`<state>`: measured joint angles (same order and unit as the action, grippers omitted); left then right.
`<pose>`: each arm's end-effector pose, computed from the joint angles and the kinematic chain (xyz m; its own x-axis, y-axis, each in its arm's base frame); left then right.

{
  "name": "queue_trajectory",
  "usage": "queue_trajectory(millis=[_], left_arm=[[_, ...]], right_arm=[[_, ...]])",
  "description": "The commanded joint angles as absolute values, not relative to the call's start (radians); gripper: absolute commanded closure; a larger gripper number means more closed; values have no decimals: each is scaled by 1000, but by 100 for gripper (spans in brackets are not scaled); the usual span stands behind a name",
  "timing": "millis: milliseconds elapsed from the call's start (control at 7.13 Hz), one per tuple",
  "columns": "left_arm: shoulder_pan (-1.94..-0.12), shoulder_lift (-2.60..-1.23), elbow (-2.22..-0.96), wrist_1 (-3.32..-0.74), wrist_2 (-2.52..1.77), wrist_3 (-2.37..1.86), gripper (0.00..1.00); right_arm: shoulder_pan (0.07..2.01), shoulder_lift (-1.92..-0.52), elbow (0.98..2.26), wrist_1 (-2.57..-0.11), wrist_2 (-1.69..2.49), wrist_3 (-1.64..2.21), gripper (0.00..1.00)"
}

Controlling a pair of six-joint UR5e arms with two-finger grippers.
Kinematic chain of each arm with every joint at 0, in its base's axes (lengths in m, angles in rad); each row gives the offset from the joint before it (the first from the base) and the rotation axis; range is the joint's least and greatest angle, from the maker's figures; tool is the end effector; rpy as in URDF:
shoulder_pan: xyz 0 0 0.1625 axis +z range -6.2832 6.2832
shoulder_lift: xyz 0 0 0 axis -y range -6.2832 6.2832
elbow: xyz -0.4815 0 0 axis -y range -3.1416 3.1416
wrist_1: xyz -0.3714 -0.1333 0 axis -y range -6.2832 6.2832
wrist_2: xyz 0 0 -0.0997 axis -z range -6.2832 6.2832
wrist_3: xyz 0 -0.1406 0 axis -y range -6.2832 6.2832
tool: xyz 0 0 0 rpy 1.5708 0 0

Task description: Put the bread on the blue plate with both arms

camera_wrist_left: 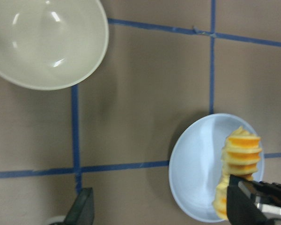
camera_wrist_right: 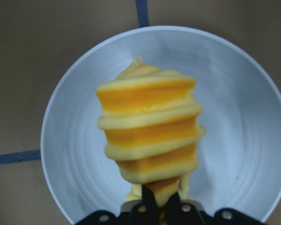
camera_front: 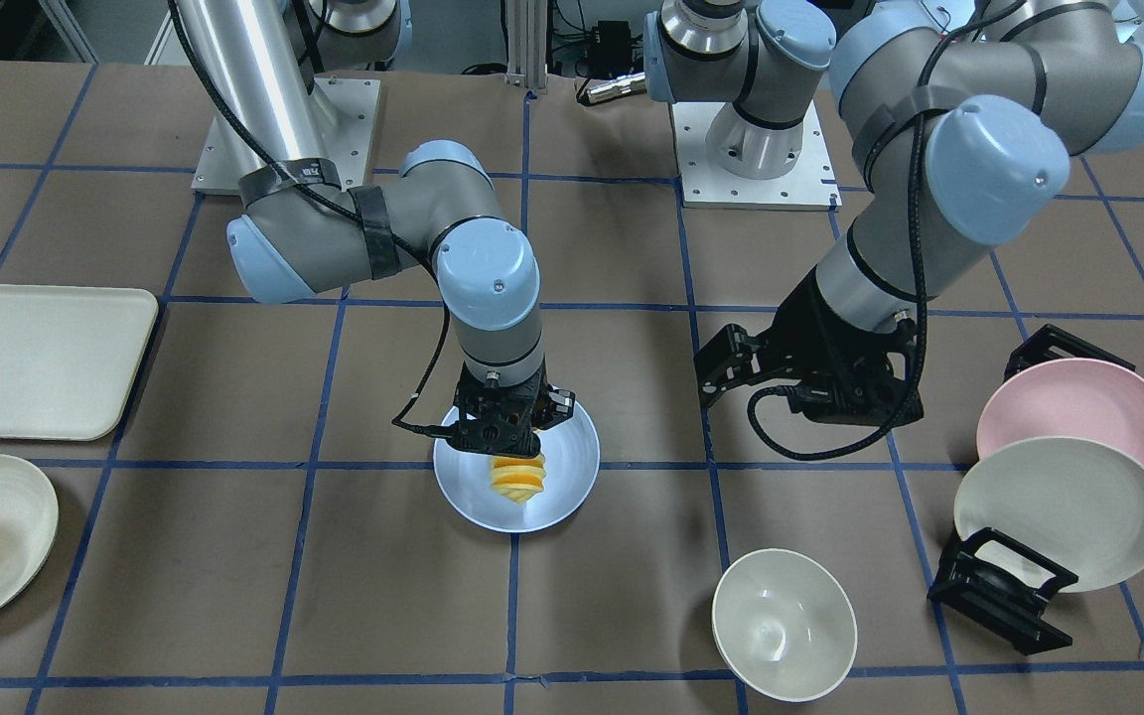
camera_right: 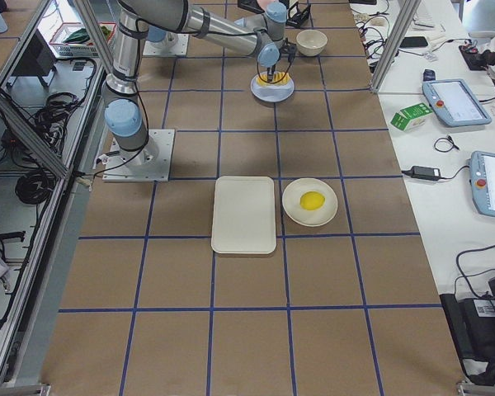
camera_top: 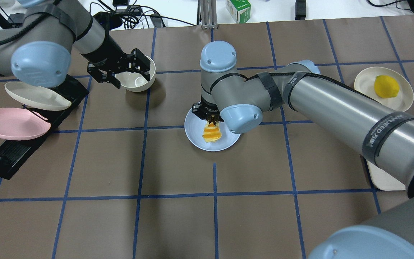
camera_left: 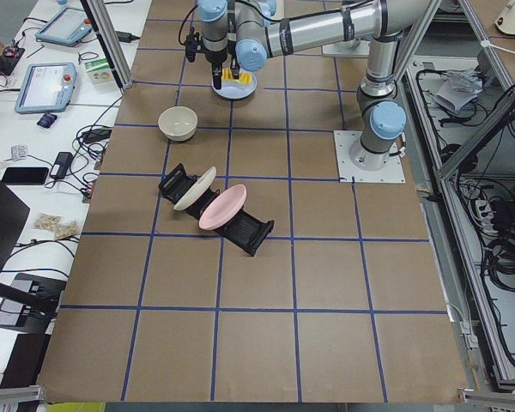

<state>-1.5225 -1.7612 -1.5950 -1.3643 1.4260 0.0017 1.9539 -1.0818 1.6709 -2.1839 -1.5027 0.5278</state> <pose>-0.1267 -0.5593 0.4163 -0.9884 -0.0472 0.1443 -0.0466 0.9989 0.0079 0.3710 -0.5384 0.2434 -0.9871 0.1435 -0.0709 0.1429 0.9896 0.0135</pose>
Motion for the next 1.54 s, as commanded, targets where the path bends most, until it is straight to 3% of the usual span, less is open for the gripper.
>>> queue_trajectory(millis=[0,280,421,841,1402], left_arm=[[-1529,-1695,-1566,-1483,1565,18,0],[-1532,-1635,-1562,-1566,1569,17,0],[-1534,-1623,-1569,-1574,1604,18,0],[-1534,-1623,-1572,-1546,1605,-12,0],[-1649,-1608,-1574,-1469,1633,-132,0]], right_arm=[[1963,-1069,1675,-2166,-1511,529,84],[1963,-1069,1669,-2189,-1514,525,12],[1963,-1071,1667,-2187,-1513,525,0],[1945,-1094,1626,-2166,-1519,508,0],[1711,-1361,1608,-1860,-1554,266,0]])
